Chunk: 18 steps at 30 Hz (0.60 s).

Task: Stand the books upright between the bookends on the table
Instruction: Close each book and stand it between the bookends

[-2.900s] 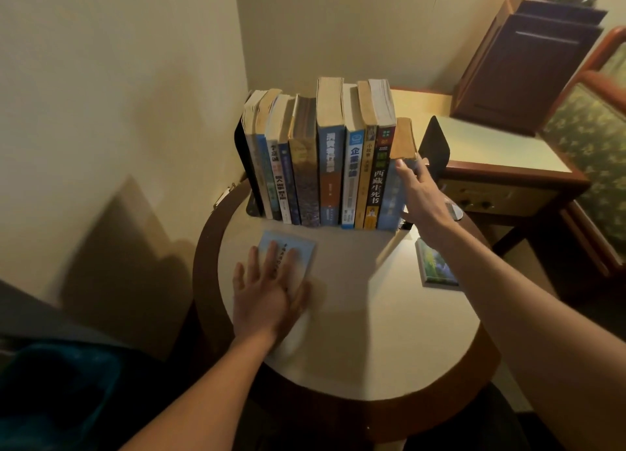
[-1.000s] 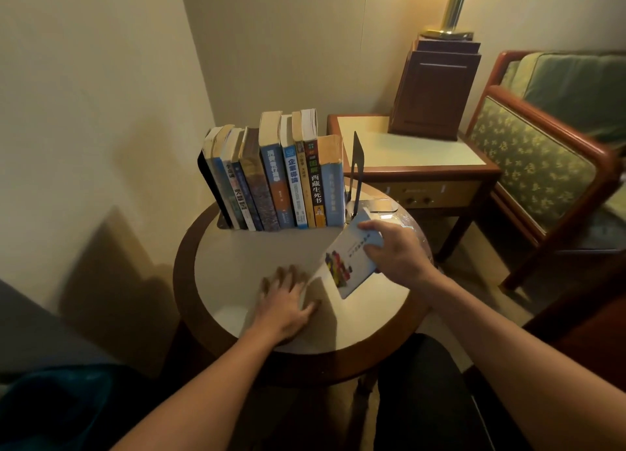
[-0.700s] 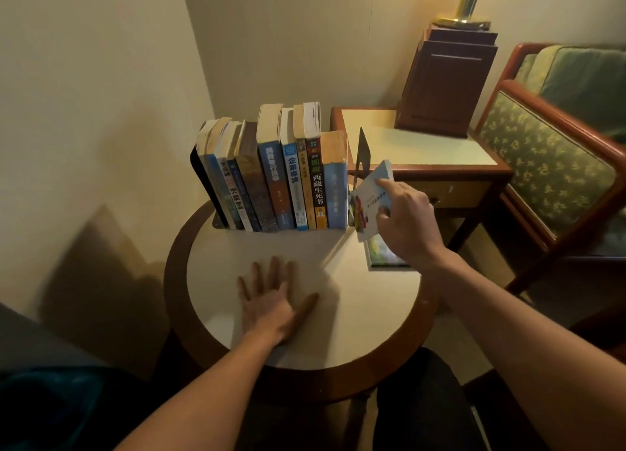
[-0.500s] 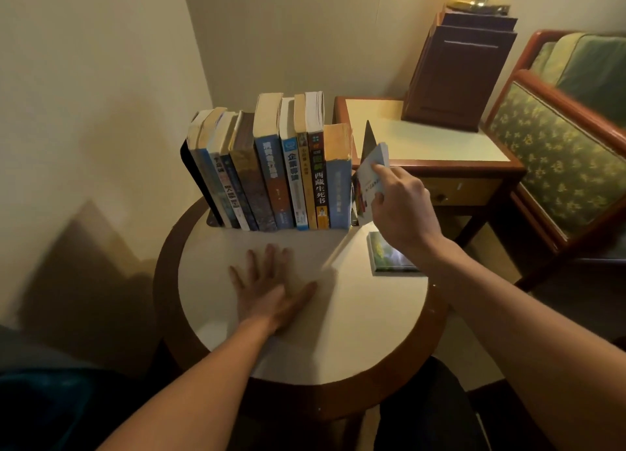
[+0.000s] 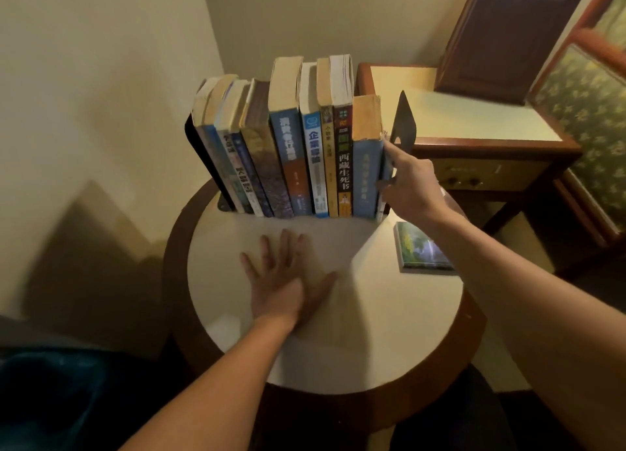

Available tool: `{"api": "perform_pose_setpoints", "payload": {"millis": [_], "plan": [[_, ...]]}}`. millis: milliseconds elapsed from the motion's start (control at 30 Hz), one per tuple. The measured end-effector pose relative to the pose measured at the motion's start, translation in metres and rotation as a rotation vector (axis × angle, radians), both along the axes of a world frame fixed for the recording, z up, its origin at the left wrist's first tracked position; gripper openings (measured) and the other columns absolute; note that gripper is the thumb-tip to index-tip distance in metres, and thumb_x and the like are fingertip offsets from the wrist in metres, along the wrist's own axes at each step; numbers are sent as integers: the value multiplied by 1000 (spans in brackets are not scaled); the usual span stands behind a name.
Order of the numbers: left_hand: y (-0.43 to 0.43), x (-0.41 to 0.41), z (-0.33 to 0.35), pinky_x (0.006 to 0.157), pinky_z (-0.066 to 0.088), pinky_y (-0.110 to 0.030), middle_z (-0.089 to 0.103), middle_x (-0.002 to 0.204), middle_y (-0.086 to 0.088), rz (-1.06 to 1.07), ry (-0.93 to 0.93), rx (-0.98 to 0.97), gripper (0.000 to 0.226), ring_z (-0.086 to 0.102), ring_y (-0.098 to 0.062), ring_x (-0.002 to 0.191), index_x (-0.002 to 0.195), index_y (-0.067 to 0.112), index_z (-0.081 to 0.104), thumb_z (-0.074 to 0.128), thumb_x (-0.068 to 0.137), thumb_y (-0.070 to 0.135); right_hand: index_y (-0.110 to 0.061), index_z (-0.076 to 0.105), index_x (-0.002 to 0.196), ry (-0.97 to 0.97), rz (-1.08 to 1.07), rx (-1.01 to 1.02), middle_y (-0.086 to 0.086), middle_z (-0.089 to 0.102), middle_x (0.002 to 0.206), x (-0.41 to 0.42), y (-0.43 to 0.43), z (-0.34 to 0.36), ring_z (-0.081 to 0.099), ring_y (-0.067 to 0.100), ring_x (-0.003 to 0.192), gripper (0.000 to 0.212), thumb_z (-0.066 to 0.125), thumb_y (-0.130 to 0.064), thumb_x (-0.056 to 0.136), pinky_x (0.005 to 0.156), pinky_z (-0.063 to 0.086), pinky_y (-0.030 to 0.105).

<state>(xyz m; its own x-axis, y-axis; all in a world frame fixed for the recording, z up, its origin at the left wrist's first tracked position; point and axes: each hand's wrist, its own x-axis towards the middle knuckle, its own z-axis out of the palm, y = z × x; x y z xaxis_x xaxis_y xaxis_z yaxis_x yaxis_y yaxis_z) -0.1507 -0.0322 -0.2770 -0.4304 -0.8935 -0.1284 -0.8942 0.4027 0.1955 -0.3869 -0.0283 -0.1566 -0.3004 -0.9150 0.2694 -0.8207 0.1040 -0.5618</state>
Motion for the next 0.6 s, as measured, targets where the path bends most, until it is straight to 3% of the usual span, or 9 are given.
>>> {"api": "perform_pose_setpoints", "payload": {"millis": [100, 400, 600], "plan": [[0, 1, -2, 115, -14, -67, -15, 167, 7, 9, 17, 2, 98, -20, -33, 152, 158, 40, -5, 8, 78, 94, -27, 27, 157, 8, -22, 10, 10, 63, 133, -5, -4, -17, 68, 26, 95, 87, 69, 1, 87, 82, 60, 46], [2, 0, -1, 115, -14, -66, -17, 167, 10, 24, 31, -2, 101, -23, -30, 151, 158, 41, -5, 6, 74, 97, -32, 17, 159, 93, -99, -51, 17, 64, 129, -5, -8, -36, 66, 33, 102, 88, 66, -5, 92, 80, 56, 46], [2, 1, 0, 116, -16, -65, -18, 167, 9, 25, 18, -3, 100, -24, -30, 151, 158, 42, -6, 5, 75, 97, -32, 14, 159, 82, -92, -74, 17, 66, 126, -8, -12, -41, 69, 33, 95, 94, 69, 0, 89, 82, 57, 50]]}}
